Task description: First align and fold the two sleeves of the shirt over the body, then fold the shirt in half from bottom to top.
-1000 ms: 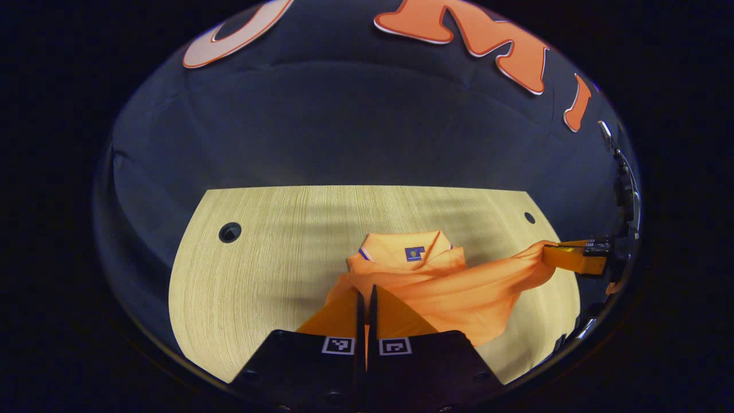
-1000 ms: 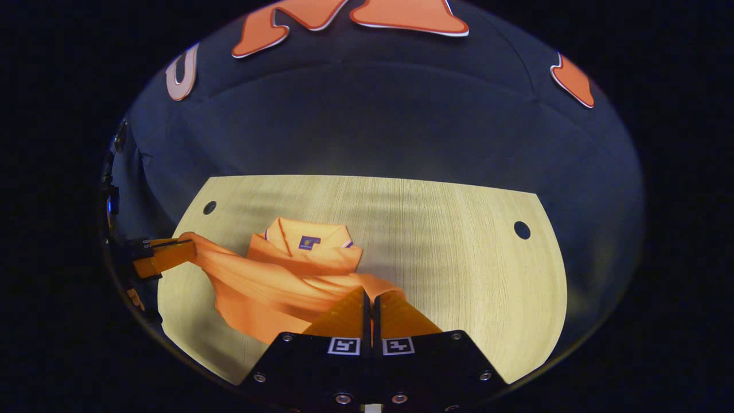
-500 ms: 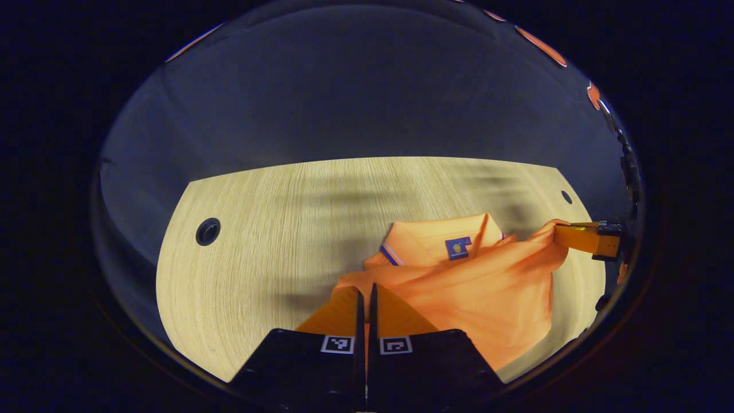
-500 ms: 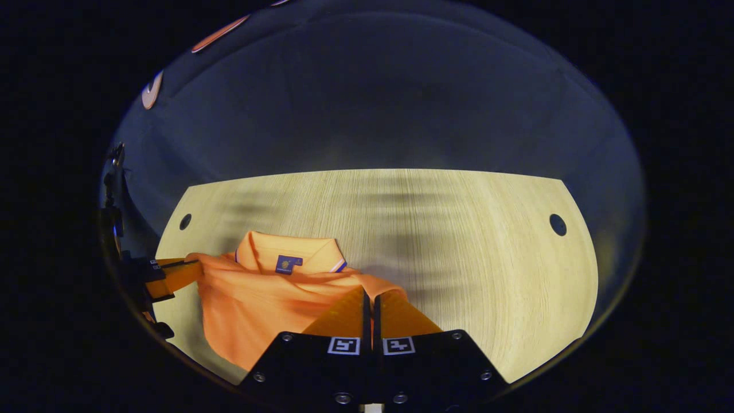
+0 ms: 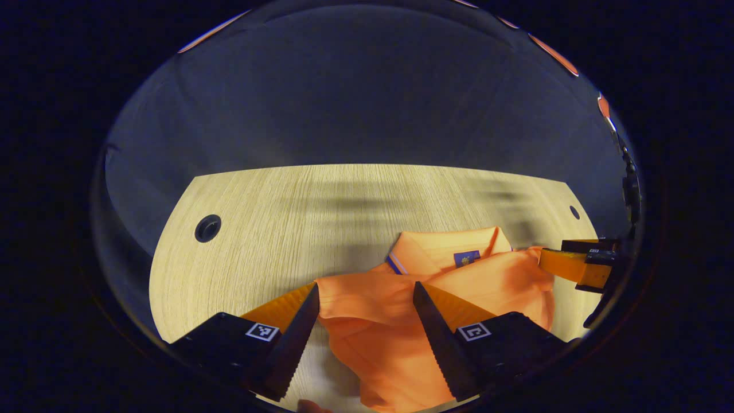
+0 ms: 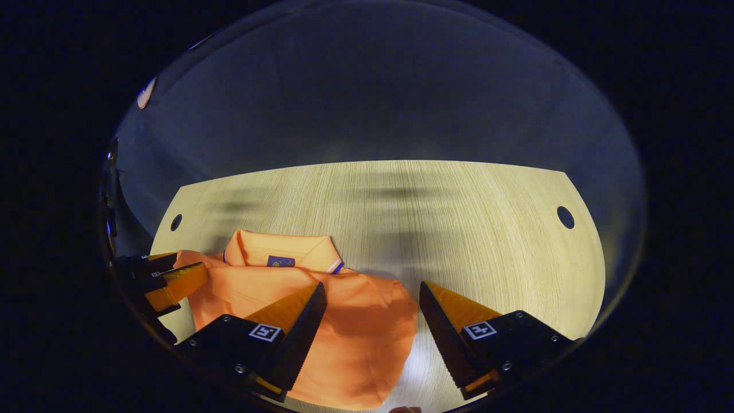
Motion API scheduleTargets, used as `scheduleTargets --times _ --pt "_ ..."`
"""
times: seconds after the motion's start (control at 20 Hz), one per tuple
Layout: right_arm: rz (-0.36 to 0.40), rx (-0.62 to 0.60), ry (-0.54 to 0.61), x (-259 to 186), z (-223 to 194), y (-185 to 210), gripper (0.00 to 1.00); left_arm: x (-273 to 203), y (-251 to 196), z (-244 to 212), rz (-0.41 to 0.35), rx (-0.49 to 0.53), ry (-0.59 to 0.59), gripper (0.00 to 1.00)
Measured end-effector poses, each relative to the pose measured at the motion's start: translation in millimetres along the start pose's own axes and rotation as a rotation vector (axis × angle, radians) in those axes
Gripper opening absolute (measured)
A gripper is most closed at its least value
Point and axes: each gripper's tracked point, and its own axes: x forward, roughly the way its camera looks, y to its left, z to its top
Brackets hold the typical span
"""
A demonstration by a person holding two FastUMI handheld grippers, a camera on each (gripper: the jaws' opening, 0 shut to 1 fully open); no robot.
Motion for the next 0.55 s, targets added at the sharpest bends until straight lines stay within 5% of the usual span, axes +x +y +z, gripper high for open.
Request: scheduleTargets --times 0.55 --pt "0.023 -0.018 -0.314 -145 68 8 0.99 -143 -3 96 0.049 0.046 -0.384 0.97"
